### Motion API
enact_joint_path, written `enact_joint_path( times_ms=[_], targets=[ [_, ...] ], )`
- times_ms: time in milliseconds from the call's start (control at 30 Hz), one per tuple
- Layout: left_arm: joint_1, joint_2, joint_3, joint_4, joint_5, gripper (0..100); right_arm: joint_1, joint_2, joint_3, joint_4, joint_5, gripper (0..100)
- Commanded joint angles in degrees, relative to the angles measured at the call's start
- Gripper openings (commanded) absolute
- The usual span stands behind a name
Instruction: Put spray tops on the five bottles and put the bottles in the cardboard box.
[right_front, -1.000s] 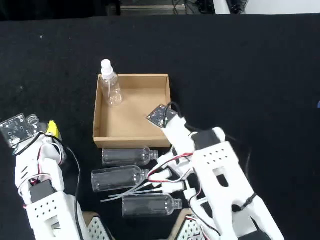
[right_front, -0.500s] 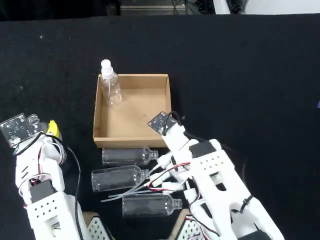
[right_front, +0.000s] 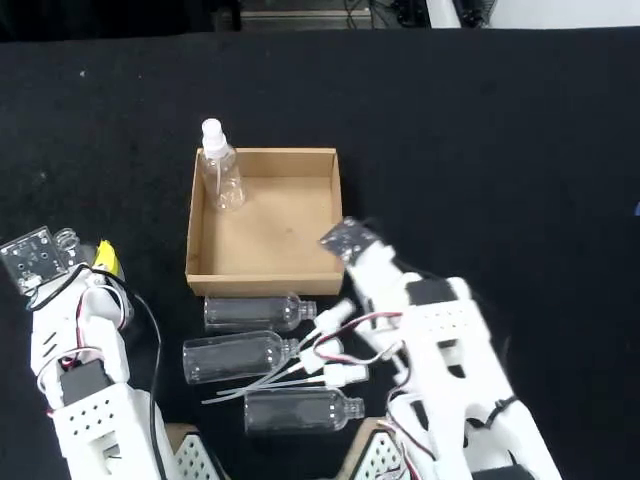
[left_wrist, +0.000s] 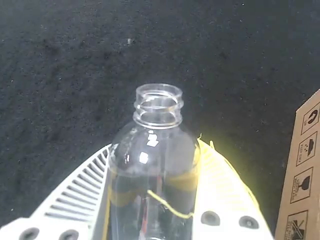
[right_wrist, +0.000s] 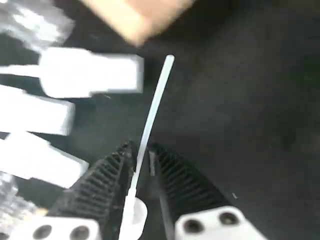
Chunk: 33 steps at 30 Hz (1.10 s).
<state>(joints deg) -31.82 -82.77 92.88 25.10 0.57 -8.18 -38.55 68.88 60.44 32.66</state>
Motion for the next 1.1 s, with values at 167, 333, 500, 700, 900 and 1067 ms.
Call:
enact_joint_path(
  times_ms=[167, 333, 500, 700, 900, 1067],
  targets=[
    [0.4, -1.1, -0.6, -1.4, -0.2, 3, 19.9, -2.2, -20.2, 2.5, 5.9, 1.0],
    [0.4, -1.1, -0.6, -1.4, -0.2, 3, 28.9, -2.0, -21.4, -6.4, -8.2, 1.0],
    [0.3, -1.1, -0.6, -1.4, -0.2, 3, 37.7, -1.2, -21.8, -13.8, -26.8, 1.0],
    [0.3, -1.1, -0.6, -1.4, -0.2, 3, 40.0, 4.9, -22.8, -18.4, -36.4, 2.3],
    [0.3, -1.1, -0.6, -1.4, -0.2, 3, 39.4, 7.9, -30.2, -6.4, -27.3, 22.6],
    [0.4, -1.1, -0.6, -1.4, -0.2, 3, 34.5, 8.2, -29.7, 9.1, -5.1, 20.5]
  ],
)
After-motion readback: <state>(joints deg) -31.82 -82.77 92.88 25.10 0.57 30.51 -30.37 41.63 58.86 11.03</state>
